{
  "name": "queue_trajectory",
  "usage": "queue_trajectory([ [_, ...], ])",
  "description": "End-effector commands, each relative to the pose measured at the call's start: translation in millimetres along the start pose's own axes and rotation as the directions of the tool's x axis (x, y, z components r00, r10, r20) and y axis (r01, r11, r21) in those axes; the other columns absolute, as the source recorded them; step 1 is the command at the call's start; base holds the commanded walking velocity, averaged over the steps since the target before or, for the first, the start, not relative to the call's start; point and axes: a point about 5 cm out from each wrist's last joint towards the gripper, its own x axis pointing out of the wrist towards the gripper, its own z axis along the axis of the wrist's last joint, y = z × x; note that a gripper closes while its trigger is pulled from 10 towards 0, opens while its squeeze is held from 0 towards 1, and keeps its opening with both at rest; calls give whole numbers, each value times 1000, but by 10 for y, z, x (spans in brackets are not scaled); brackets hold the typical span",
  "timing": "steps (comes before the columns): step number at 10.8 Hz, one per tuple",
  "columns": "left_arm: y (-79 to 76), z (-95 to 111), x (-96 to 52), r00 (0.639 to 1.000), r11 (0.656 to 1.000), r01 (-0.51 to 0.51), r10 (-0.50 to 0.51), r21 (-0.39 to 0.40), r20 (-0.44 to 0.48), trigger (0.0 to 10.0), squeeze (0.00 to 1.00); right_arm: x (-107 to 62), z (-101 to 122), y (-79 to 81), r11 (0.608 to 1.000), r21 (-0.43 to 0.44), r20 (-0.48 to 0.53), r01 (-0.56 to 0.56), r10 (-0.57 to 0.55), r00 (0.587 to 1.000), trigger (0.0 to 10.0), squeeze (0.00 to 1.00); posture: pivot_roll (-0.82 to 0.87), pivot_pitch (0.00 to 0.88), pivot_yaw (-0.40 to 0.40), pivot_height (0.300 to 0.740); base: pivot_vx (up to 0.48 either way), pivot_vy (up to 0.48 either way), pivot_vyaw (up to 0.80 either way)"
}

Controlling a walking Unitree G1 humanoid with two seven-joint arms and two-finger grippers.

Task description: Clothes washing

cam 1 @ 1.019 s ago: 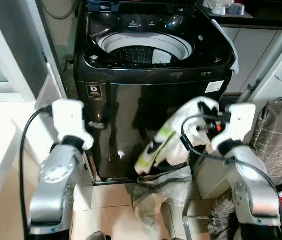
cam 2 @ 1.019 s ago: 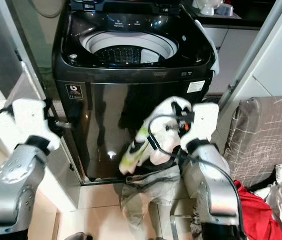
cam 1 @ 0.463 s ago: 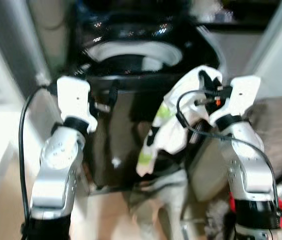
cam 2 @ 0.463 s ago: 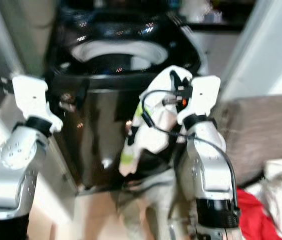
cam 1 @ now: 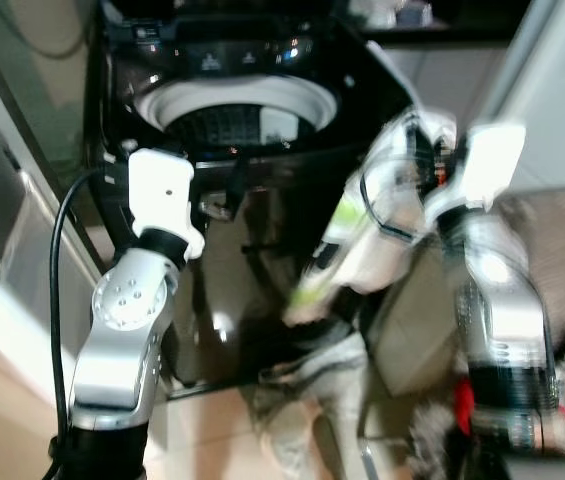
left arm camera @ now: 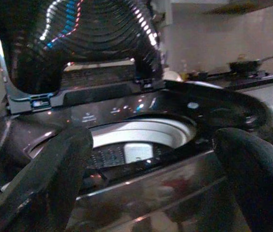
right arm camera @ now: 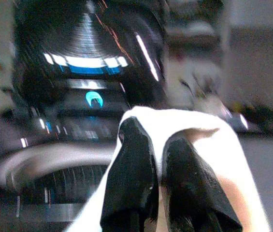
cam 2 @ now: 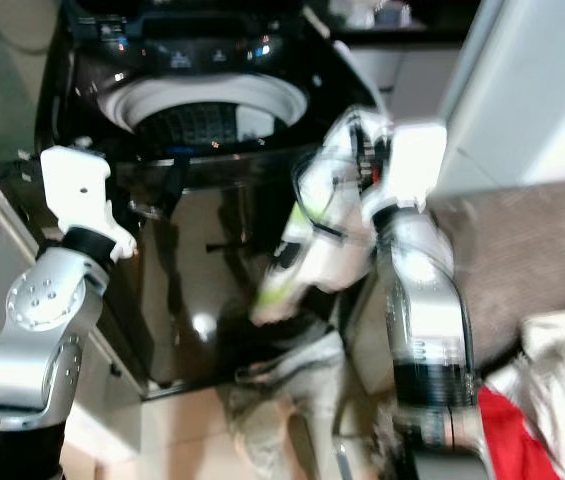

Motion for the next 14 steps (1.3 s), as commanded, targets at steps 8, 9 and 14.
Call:
queue_trajectory([
  [8,39,222,44,988,993,-107,101,47,118,10000,0,841,1205,-67,986,-123,331,-115,150,932,10000,0,-13,0,-50,732,458,0,0],
  [9,28,275,49,986,994,-100,93,48,140,10000,0,960,1381,-100,979,-180,346,-98,156,925,10000,0,-6,0,-53,732,431,0,0],
  [14,30,412,61,970,986,-140,120,85,212,10000,0,1275,1329,-99,939,-342,169,-39,102,980,10000,0,22,0,-65,732,213,183,0],
])
